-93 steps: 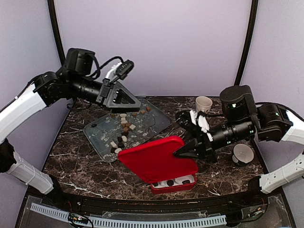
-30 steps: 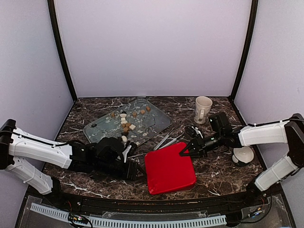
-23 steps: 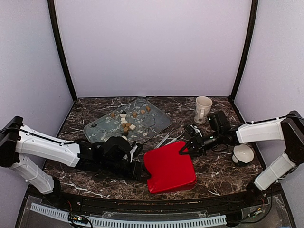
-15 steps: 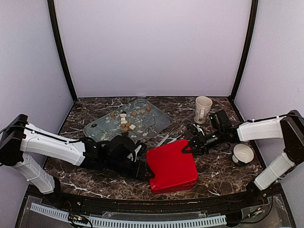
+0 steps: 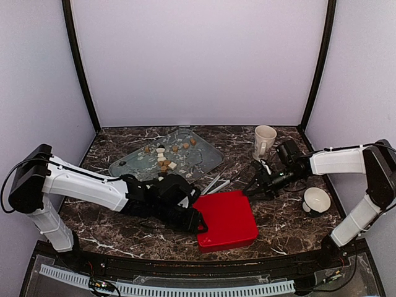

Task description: Pack the chocolate

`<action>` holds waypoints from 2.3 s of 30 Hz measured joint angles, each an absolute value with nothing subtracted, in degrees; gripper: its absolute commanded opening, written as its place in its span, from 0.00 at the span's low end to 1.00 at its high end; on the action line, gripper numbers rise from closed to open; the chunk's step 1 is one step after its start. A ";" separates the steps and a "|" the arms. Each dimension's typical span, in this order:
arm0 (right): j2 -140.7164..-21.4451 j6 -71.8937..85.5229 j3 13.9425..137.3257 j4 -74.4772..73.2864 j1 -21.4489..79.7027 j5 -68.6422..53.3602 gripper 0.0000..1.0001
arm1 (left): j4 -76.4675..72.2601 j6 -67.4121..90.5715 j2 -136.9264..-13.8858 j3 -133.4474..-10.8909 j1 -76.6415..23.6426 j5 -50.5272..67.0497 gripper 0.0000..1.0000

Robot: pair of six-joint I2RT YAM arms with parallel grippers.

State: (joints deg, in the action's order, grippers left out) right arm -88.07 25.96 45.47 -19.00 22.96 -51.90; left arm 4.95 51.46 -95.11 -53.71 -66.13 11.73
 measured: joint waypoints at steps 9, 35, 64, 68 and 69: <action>-85.41 20.64 45.23 -28.56 23.05 -46.17 0.77 | 8.82 51.42 -97.01 -57.23 -66.13 12.19 0.46; -89.54 25.96 47.33 -23.40 26.39 -40.36 0.88 | 15.79 43.40 -97.12 -59.92 -58.98 13.47 0.63; -101.10 -4.95 70.04 -38.87 36.27 -34.30 0.98 | 15.16 20.40 -75.22 -49.08 -79.64 -4.99 0.67; -101.49 -6.50 71.42 -39.64 36.07 -34.28 0.96 | 14.66 12.27 -84.82 -56.53 -84.07 -10.92 0.68; -101.75 -6.85 71.72 -39.66 36.07 -34.37 0.96 | 14.35 10.76 -87.50 -58.39 -84.64 -12.12 0.69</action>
State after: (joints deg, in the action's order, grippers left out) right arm -101.75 -6.85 71.72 -39.66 36.07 -34.37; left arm 14.35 10.76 -87.50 -58.39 -84.64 -12.12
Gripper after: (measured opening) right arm 0.965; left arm 0.682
